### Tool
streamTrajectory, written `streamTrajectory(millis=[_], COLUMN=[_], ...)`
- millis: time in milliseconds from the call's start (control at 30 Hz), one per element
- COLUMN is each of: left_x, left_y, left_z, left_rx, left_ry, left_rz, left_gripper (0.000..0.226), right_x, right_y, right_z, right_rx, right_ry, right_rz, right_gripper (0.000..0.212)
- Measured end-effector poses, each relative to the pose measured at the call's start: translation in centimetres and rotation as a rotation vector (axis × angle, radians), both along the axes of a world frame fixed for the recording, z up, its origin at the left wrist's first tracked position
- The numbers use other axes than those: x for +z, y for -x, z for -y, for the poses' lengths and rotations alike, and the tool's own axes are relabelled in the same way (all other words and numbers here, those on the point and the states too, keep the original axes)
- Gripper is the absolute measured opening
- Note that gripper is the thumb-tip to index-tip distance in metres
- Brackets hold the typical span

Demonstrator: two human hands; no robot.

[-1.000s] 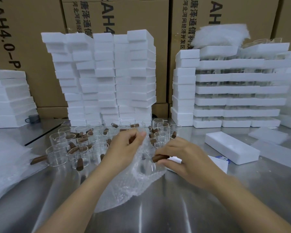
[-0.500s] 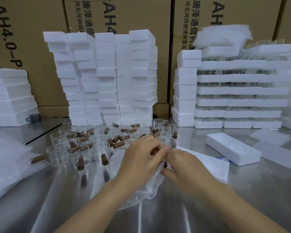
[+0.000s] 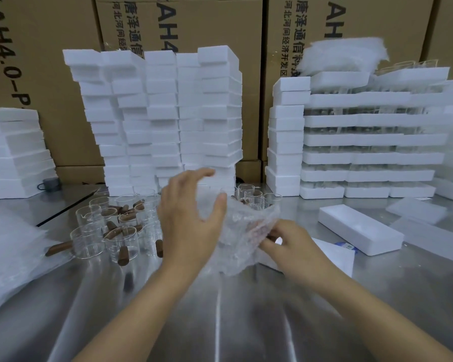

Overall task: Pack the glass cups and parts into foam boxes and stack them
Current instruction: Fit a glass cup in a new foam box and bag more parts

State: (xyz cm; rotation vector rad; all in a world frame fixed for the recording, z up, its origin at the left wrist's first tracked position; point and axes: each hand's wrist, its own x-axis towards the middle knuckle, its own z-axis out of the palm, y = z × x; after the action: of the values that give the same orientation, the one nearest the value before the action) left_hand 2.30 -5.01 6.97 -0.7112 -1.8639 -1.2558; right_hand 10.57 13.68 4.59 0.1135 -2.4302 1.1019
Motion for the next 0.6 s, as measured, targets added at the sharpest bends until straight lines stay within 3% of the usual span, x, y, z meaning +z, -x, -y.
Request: streamTrajectory(millis=[167,233,333,467,600], left_x=[0.9,0.8,0.2,-0.1,-1.1], left_y=[1.2,1.5,1.7,1.0,0.2], left_z=[1.3,1.4,0.9,0.6,-0.3], left_rx=[-0.390,-0.599,-0.790,-0.896,-0.915], left_ry=[-0.221,-0.211,-0.123,-0.087,-0.099], left_rz=[0.622,0.773,0.786,0.721,0.759], left_gripper=[0.069,0.065,0.053,0.040,0.059], right_x=[0.9,1.1,1.1,1.1,1.0], right_y=[-0.4,-0.6,-0.9,-1.0,-1.2], right_z=[0.1,0.5,0.7,0.9,1.6], right_rx=[0.166,0.182,0.201,0.266,0.339], right_ry=[0.256,0.270,0.269,0.340,0.396], right_rz=[-0.015,-0.013,-0.034,-0.029,-0.005], right_gripper=[0.029,0.032,0.041,0.037,0.034])
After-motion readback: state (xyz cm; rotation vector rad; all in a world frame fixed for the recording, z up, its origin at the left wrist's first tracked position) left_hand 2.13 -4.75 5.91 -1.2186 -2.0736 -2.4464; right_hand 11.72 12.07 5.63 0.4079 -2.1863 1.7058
